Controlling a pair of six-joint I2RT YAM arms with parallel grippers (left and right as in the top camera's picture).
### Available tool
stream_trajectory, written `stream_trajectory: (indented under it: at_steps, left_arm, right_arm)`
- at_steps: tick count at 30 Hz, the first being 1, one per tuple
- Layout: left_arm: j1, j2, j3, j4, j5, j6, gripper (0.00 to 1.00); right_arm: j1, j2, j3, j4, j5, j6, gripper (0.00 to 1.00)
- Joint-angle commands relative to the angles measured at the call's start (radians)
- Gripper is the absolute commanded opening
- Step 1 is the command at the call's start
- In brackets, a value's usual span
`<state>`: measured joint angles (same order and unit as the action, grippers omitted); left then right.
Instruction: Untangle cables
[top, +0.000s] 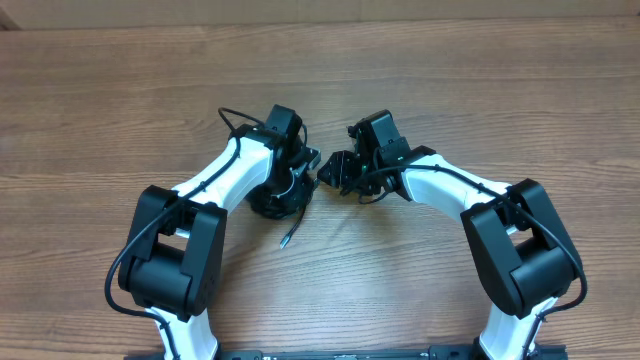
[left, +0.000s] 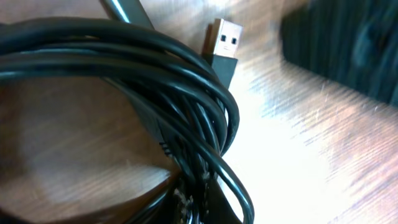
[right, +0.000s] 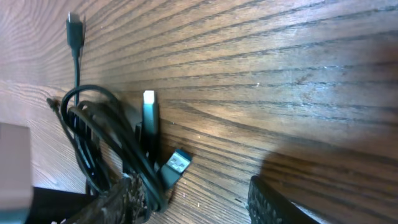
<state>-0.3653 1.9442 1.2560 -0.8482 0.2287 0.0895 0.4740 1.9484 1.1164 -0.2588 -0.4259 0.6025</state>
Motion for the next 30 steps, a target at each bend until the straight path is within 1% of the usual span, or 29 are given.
stream_trajectory:
  at_steps: [1, 3, 5, 8, 10, 11, 14, 19, 22, 25, 26, 30]
  left_arm:
    - [-0.002, 0.010, 0.052, -0.067, -0.025, 0.039, 0.04]
    - [-0.002, 0.010, 0.078, -0.092, -0.022, 0.040, 0.04]
    - [-0.002, 0.010, 0.102, -0.125, 0.043, 0.113, 0.04]
    - [-0.002, 0.010, 0.116, -0.156, 0.119, 0.195, 0.04]
    - [-0.002, 0.010, 0.117, -0.171, 0.138, 0.231, 0.04]
    - [-0.002, 0.010, 0.117, -0.177, 0.138, 0.245, 0.04]
    - [-0.002, 0.010, 0.117, -0.187, 0.146, 0.282, 0.04]
    - [-0.002, 0.010, 0.117, -0.187, 0.277, 0.377, 0.04]
    - [-0.002, 0.010, 0.117, -0.187, 0.305, 0.390, 0.04]
    - [-0.002, 0.010, 0.117, -0.195, 0.304, 0.390, 0.04]
    - [-0.002, 0.010, 0.117, -0.198, 0.304, 0.390, 0.04]
    - [-0.001, 0.010, 0.117, -0.199, 0.283, 0.381, 0.04]
  right_arm:
    - [0.002, 0.006, -0.005, -0.007, -0.008, 0.000, 0.48]
    - [0.002, 0.006, -0.005, -0.006, -0.050, 0.000, 0.47]
    - [0.003, 0.006, -0.005, 0.002, -0.131, -0.008, 0.49]
    - [0.003, 0.006, -0.005, -0.008, -0.164, -0.008, 0.49]
    - [0.003, 0.006, -0.005, -0.011, -0.164, -0.008, 0.50]
    - [0.002, 0.006, -0.005, -0.010, -0.164, -0.008, 0.53]
    - [0.003, 0.006, -0.005, -0.005, -0.164, -0.008, 0.55]
    - [0.004, 0.006, -0.005, -0.020, -0.164, -0.008, 0.52]
    - [0.015, 0.006, -0.005, -0.029, -0.154, -0.008, 0.52]
    - [0.025, 0.006, -0.005, -0.045, -0.088, -0.008, 0.41]
    - [0.027, 0.006, -0.005, -0.057, -0.050, -0.008, 0.40]
    - [0.028, 0.006, -0.005, -0.119, 0.118, -0.007, 0.26]
